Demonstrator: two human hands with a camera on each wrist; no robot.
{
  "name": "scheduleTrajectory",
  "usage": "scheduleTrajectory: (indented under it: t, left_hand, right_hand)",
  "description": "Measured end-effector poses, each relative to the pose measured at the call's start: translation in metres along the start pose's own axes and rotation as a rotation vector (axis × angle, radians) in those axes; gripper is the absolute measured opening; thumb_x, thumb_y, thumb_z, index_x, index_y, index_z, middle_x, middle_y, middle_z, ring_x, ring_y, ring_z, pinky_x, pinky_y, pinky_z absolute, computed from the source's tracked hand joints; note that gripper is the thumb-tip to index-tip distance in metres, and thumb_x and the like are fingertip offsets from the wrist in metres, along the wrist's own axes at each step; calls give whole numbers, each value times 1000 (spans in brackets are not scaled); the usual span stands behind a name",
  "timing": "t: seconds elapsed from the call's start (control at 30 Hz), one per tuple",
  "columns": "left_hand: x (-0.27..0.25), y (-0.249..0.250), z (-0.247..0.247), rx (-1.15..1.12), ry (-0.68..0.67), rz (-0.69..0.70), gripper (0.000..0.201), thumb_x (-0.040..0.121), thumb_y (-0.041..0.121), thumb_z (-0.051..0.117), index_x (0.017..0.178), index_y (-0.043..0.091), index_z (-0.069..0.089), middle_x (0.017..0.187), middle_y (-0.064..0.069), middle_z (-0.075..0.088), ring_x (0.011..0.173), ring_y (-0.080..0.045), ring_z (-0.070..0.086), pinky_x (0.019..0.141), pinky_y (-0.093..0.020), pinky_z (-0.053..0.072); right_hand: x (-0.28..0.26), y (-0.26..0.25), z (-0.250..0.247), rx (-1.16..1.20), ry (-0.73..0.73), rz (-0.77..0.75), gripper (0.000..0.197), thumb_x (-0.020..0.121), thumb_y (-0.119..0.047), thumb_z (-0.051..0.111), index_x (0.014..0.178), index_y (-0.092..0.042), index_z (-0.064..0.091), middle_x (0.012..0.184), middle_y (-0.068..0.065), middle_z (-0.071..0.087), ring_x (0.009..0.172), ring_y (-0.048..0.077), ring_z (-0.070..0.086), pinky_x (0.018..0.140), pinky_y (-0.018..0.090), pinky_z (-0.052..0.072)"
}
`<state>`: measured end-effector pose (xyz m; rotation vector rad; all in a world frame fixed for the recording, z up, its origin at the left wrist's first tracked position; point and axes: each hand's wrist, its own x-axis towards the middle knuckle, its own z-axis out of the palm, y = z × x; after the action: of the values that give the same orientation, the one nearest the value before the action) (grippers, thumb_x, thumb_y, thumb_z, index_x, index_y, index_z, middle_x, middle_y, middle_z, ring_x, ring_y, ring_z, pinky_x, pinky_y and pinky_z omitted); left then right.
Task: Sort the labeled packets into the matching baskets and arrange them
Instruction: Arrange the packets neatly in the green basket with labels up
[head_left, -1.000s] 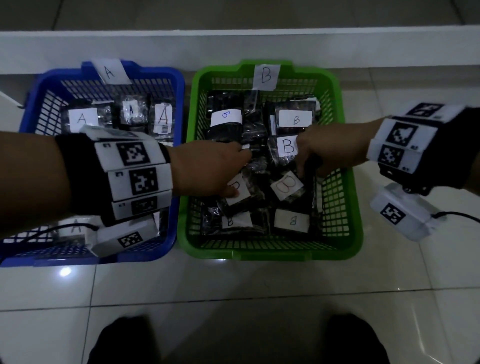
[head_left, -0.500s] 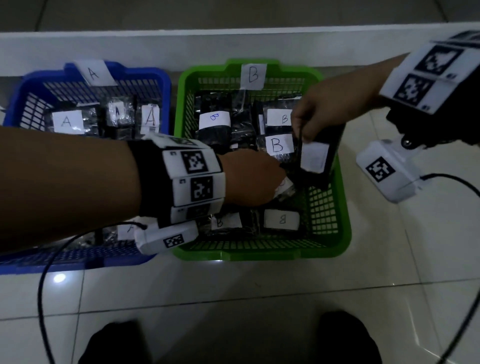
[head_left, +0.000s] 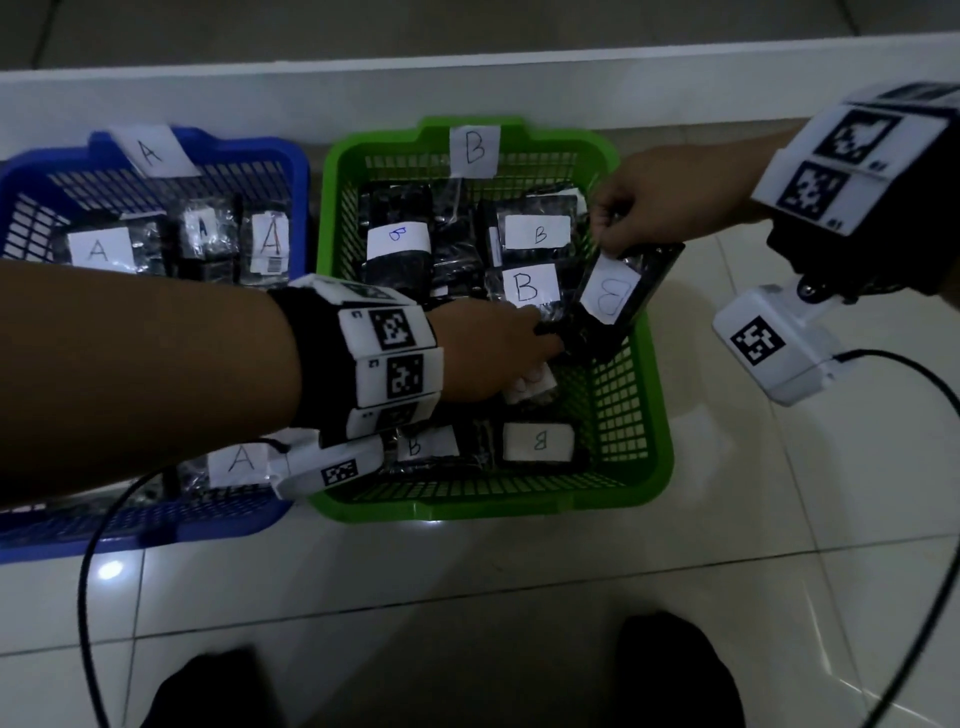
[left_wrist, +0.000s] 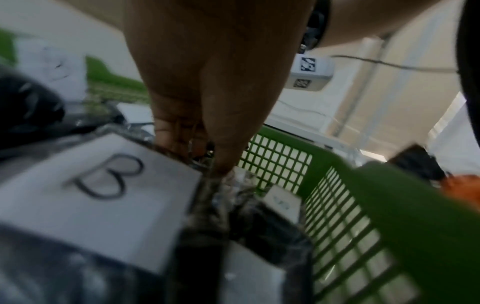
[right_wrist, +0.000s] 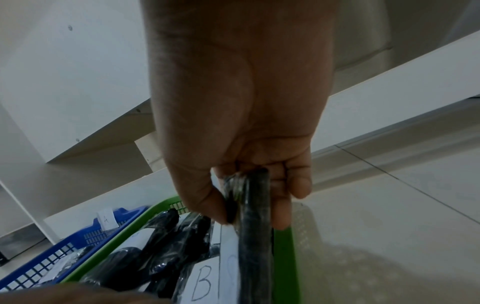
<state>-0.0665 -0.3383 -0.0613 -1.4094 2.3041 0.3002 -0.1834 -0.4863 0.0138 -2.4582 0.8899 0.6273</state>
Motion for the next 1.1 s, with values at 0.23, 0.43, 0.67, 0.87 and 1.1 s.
scheduleTrajectory:
  t: [0.23,0.43,0.67,0.87,1.1]
  left_hand:
    - [12,-1,-10,136,65,182,50,94,17,47,141,16,32,132,-8,47,117,-28,49,88,-40,47]
    - [11,-13,-17,-193,136,34,29,97,22,43,125,15,45,117,-8,56,104,-25,56,77,-34,45]
    - [8,-4,-5,-174,94,-94,29,97,30,45,115,9,54,113,-11,59,98,-28,60,73,-35,47]
    - [2,-4,-12,-15,174,-95,27,98,19,39,123,11,46,107,-8,59,94,-26,60,63,-31,33]
    - [5,23,-1,-107,-70,276,47,95,28,43,141,21,36,143,-3,39,131,-23,37,104,-40,39]
  right_hand:
    - [-2,6,6,-25,63,-8,20,88,-19,55,89,-1,64,81,10,62,62,14,45,54,25,34]
    - [-1,10,6,-14,106,-6,21,89,-20,54,91,-2,64,91,16,65,70,19,48,58,26,35]
    - [0,10,7,20,140,-18,21,92,-22,52,99,-10,67,94,6,65,78,17,53,59,19,36]
    - [-2,10,6,13,160,-24,20,91,-21,51,98,-10,66,95,6,64,80,18,53,59,22,37]
    - [-3,12,6,17,152,-23,18,90,-19,52,96,-10,66,97,8,66,80,18,54,60,21,37]
